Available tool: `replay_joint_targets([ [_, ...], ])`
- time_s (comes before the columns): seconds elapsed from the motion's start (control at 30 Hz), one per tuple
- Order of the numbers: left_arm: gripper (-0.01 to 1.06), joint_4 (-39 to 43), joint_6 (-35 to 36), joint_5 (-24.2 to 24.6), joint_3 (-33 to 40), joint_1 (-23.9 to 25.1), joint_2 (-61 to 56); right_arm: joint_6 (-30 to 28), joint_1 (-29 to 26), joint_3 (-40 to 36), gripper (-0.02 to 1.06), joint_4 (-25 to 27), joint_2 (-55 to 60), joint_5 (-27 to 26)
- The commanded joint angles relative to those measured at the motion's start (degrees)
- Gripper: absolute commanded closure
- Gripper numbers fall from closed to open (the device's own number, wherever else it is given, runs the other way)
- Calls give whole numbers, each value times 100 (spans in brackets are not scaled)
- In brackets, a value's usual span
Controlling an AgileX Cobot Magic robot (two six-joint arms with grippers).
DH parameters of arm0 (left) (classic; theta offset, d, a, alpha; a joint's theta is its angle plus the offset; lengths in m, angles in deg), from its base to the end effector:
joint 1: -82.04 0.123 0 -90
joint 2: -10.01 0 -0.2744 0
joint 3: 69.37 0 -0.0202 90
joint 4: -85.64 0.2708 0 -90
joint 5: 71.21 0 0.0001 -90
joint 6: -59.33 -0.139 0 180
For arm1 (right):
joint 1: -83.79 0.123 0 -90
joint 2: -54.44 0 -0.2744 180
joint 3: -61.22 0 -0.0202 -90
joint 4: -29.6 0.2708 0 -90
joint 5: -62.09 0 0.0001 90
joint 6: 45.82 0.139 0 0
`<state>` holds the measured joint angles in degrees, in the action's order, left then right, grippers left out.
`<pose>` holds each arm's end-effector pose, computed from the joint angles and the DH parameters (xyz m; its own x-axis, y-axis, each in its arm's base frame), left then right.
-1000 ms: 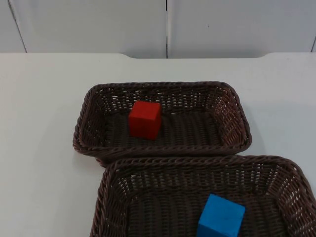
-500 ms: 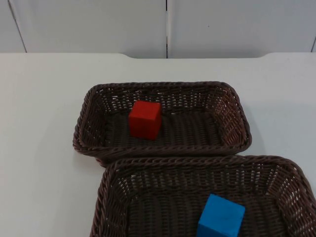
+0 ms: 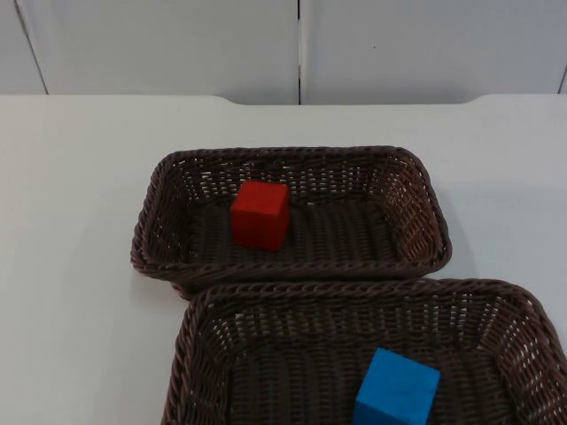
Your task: Pick up one cube with the left hand and place it into the upper basket. Pick up one cube with the right hand and place it into the lower basket.
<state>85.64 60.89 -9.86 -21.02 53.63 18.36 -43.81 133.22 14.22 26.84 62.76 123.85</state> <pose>0.0584 -0.0316 0.2630 -0.4264 0.1997 -0.8822 0.4643 0.8853 -0.0240 0.0457 0.0443 0.2702 -0.3048 -0.3371 -0.8908 -0.7307 0.6827 -0.0084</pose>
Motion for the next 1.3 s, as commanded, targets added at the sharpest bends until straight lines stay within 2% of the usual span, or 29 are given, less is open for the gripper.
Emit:
replay_joint_targets([
  [0.0, 0, -61, 42, 16, 27, -18, -26, -31, -6, -32, 26, -8, -23, 1],
  [0.1, 0, -61, 42, 16, 27, -18, -26, -31, -6, -32, 25, -8, -23, 1],
  [0.13, 0, -61, 42, 16, 27, -18, -26, -31, -6, -32, 19, -8, -23, 1],
  [0.17, 0, -61, 42, 16, 27, -18, -26, -31, -6, -32, 19, -8, -23, 1],
  [0.27, 0, -61, 32, 16, 26, -18, -26, -31, -6, -32, -1, -8, -23, 1],
  [1.27, 0, -73, 31, 16, 26, -18, -26, -31, -6, -32, -1, -8, -23, 1],
])
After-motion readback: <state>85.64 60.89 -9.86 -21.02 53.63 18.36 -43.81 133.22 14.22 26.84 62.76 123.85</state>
